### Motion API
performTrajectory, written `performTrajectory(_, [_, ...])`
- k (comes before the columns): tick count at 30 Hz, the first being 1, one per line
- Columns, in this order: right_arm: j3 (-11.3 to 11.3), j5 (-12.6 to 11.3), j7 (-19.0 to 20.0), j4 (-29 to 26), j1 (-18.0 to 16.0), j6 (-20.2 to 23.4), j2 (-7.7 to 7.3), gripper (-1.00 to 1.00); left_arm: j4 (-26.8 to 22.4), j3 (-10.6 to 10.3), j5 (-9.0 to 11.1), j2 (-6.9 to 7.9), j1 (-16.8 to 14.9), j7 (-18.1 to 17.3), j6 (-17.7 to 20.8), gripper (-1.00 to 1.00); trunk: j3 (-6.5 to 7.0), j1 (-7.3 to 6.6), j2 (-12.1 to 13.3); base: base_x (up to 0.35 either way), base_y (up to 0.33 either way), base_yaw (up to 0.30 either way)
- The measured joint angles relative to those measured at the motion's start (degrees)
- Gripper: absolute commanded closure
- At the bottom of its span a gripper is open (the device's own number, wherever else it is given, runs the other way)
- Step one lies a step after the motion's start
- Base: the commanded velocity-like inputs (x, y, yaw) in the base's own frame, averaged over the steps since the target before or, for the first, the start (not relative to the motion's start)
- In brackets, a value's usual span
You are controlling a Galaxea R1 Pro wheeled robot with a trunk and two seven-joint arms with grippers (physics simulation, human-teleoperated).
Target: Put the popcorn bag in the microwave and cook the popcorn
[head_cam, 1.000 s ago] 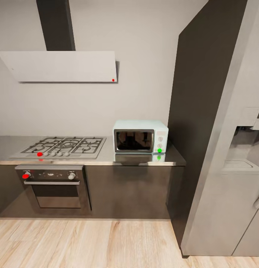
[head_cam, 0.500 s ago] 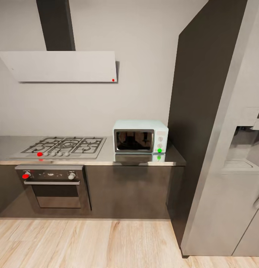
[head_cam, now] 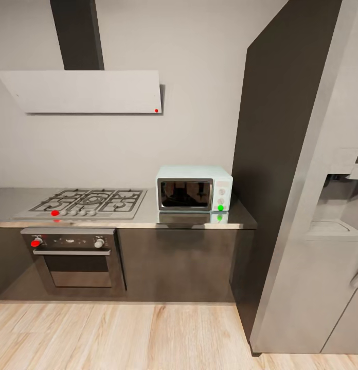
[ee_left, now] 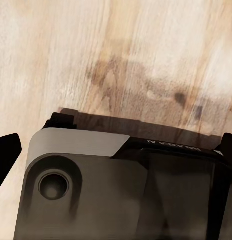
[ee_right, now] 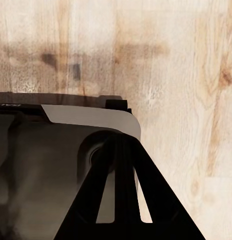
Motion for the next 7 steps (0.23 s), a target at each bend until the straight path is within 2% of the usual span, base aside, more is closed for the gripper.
performTrajectory(7, [0.0,0.0,0.0,0.0,0.0,0.0,0.0,1.0,0.0,0.0,0.0,0.0,0.0,0.0,0.0,-1.0,0.0,0.0,0.0,0.0,0.0,0.0])
